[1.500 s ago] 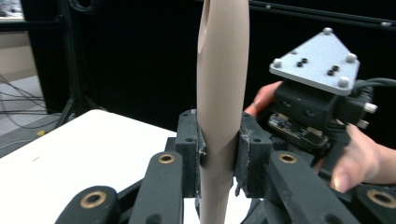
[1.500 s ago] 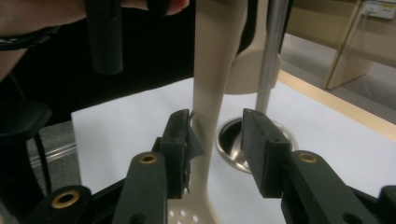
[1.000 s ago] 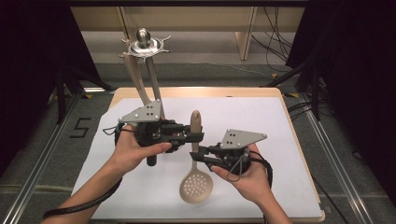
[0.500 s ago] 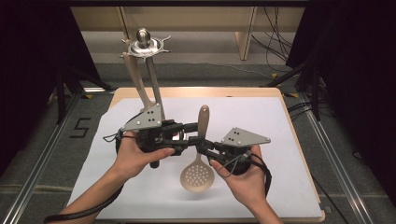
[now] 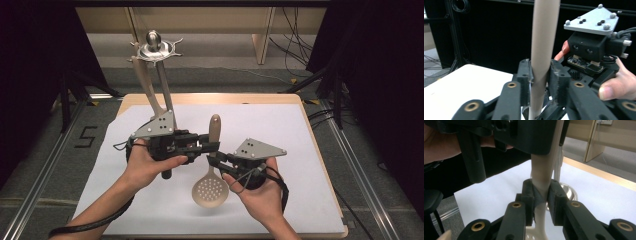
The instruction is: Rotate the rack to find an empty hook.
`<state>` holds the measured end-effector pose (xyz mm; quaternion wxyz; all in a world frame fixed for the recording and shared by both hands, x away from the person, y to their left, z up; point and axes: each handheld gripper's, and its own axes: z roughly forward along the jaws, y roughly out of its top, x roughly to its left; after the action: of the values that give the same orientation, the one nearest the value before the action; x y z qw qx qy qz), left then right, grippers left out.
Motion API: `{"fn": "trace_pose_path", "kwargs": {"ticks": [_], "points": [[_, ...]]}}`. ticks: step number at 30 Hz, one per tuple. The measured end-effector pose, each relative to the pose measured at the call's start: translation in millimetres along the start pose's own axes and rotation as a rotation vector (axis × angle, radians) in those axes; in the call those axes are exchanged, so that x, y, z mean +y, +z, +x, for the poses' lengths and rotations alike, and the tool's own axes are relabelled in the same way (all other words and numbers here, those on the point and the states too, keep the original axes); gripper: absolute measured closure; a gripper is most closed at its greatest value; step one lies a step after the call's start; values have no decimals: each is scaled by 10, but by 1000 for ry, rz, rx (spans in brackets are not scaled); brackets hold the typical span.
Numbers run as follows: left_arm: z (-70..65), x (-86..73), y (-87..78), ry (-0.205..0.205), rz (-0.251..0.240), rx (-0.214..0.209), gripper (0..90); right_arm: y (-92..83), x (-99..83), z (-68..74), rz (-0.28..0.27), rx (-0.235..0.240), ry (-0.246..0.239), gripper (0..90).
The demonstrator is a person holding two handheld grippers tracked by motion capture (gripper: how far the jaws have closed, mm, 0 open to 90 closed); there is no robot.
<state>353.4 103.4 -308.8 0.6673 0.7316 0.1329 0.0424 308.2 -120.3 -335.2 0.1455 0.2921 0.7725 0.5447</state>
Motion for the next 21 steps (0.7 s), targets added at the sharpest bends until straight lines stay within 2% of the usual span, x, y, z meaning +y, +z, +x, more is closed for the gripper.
{"fn": "trace_pose_path", "kwargs": {"ticks": [2,3,4,5,6,7,9,10,11,13,14,16,17,19,21], "points": [[4,9,-16,5,9,-7,739,-1,2,-6,-6,0,-15,777],[8,14,-26,9,9,-11,742,3,-2,4,-4,8,-7,776],[8,22,-39,7,11,-10,744,10,-3,3,-10,21,-17,774],[13,26,-50,7,10,-13,746,2,2,0,-13,7,-44,767],[15,30,-62,1,10,-10,747,4,5,3,-22,11,-54,744],[24,31,-74,4,9,-12,748,-1,9,21,-27,16,-39,715],[37,34,-100,12,6,-5,748,-10,20,17,-33,3,-73,689],[46,37,-114,14,3,0,748,-24,19,22,-26,-4,-65,678],[65,43,-134,16,0,9,748,-26,14,9,-31,-1,-76,665],[93,50,-167,17,-3,19,748,-47,7,-25,-26,-34,-113,649],[106,53,-186,13,-8,23,748,-51,-1,-40,-28,-32,-112,643],[131,62,-228,11,-14,30,748,-89,3,-95,-5,-51,-126,639],[141,67,-250,9,-17,35,748,-115,20,-144,-8,-68,-136,636],[165,76,-296,11,-25,45,748,-193,62,-258,-19,-90,-113,634],[189,88,-340,14,-25,52,748,-265,97,-390,-48,-140,-114,636]]}}
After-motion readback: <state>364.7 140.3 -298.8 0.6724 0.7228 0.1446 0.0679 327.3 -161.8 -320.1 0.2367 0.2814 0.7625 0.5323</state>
